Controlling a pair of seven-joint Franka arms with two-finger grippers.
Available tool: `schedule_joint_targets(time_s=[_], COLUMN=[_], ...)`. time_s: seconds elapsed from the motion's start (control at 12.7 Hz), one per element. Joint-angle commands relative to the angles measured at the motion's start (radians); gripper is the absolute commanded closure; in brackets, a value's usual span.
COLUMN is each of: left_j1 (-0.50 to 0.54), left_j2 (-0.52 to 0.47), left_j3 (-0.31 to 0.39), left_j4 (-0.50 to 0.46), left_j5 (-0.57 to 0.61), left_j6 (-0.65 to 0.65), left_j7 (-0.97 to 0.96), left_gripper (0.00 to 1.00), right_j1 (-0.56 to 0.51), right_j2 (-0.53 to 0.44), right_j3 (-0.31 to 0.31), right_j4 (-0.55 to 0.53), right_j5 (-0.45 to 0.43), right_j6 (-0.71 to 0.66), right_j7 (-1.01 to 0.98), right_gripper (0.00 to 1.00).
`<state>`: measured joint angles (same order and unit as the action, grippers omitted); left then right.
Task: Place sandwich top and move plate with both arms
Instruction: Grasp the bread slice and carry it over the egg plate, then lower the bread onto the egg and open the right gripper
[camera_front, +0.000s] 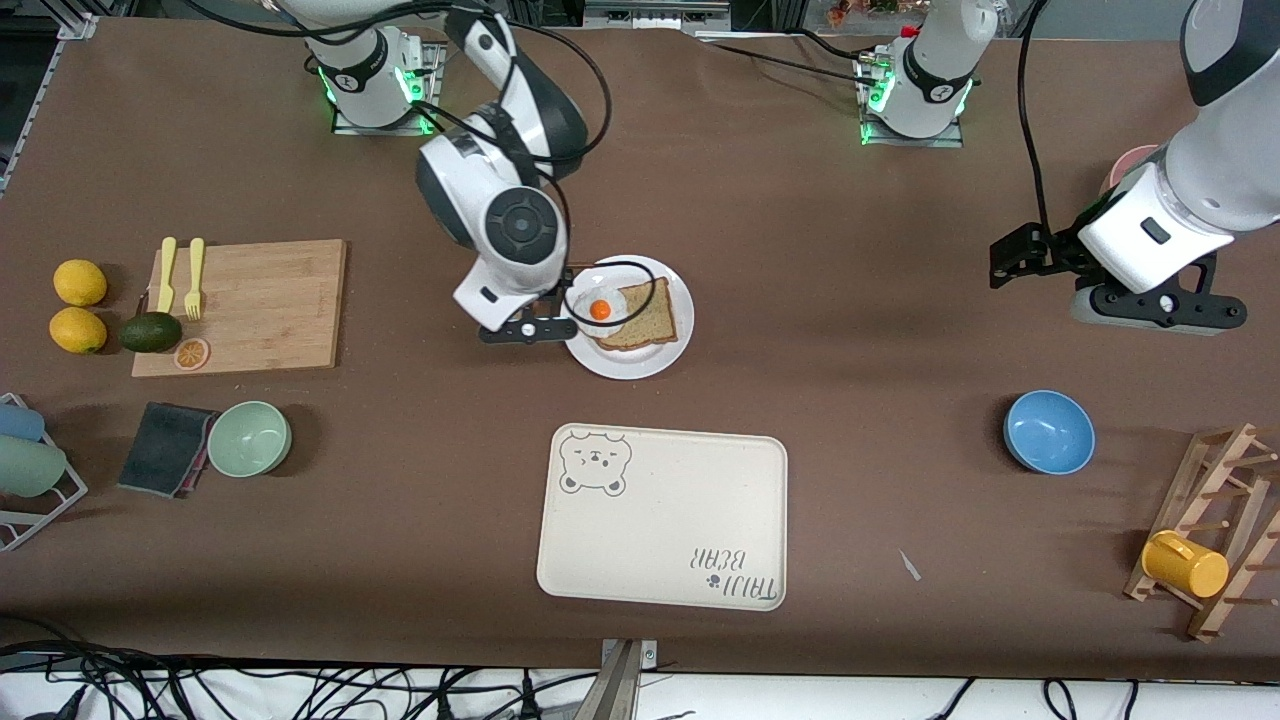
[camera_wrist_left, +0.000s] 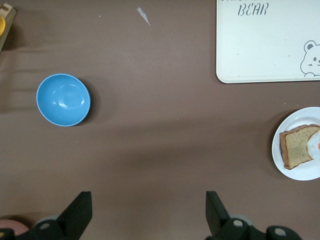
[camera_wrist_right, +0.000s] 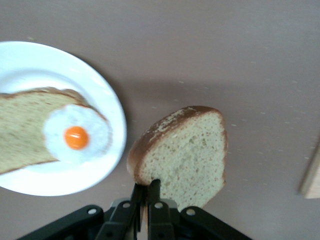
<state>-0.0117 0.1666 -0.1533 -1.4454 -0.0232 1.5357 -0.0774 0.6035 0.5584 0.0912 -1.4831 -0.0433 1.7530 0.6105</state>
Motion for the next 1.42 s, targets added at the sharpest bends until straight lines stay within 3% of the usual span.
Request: schedule_joint_targets(time_s=[0.0,0.16,0.87,0.95,1.02,1.34], left_j1=[-0.008,-0.007,-0.010,-0.011,-0.011,-0.011], left_j2=[0.007,0.013,0.024,0.024,0.024,0.024], left_j3=[0.000,0.001,0.001,0.001,0.001,0.000], left_j4=[-0.006,-0.006,-0.009,-0.009,-0.009,-0.007], left_j5=[-0.015,-0.011,-0.011,-0.011,-0.011,-0.009], left_j6=[0.026,0.026,0.021,0.023,0.023,0.026], left_j7=[0.002,0.001,0.001,0.001,0.001,0.001], left_gripper=[0.00,0.00,0.00,0.00,0.00,0.00], right_j1=[0.053,0.099,0.185,0.185,0.186,0.190], right_j2=[0.122,0.152,0.218,0.222,0.233,0.219], right_j3=[-0.008,-0.008,-0.008,-0.008,-0.008,-0.013], right_j4=[0.164,0.208,0.202,0.201,0.201,0.208], right_j5=[0.016,0.016,0.019,0.016,0.013,0.014], right_j6=[0.008,0.051,0.218,0.221,0.223,0.220], right_j7=[0.040,0.044,0.167,0.158,0.172,0.160], right_gripper=[1.00,1.00,1.00,0.77,0.01,0.00])
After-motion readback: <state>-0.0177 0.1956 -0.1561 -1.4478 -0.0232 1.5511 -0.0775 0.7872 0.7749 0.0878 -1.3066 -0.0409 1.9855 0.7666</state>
